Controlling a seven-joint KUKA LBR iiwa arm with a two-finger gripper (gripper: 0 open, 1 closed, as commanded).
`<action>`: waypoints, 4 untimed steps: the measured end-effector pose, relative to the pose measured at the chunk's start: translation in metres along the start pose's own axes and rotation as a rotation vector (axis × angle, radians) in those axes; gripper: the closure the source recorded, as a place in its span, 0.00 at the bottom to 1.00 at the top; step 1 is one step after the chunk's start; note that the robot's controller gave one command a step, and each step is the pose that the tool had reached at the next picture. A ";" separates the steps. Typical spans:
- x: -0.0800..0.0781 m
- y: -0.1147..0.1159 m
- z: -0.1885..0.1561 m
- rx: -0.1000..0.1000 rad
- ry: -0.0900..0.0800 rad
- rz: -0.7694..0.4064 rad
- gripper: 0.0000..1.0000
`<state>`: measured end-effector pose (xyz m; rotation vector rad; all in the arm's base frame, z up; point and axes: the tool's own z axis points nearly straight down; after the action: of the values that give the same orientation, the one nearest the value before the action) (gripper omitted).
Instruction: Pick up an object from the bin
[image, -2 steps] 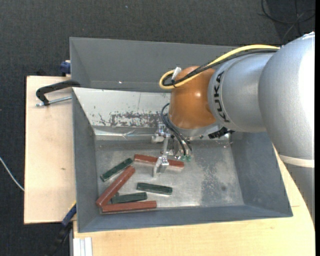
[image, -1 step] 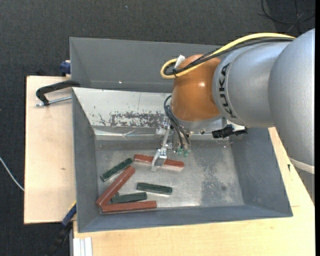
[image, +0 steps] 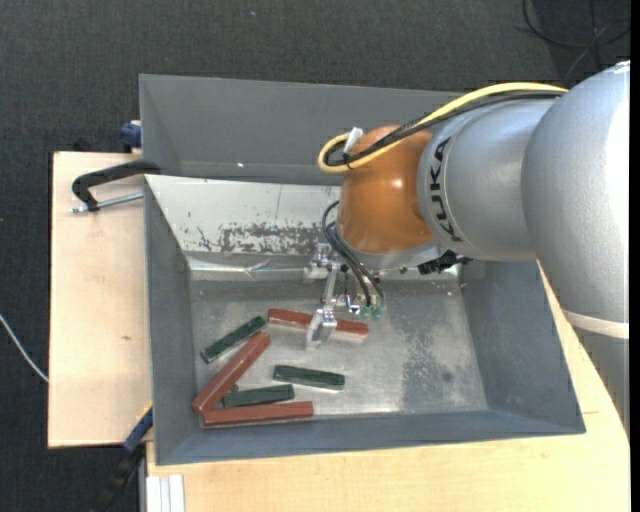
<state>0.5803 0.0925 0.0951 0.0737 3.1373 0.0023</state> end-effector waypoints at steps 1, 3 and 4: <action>0.009 0.020 0.017 0.004 0.003 0.313 1.00; 0.010 0.020 0.014 0.003 0.003 0.314 1.00; 0.013 0.020 -0.001 0.003 0.007 0.313 1.00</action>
Offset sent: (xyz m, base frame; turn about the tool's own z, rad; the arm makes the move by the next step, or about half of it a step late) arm 0.0000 0.0000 0.0000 0.0000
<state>0.5685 0.1133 0.0958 0.5635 3.0944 -0.0014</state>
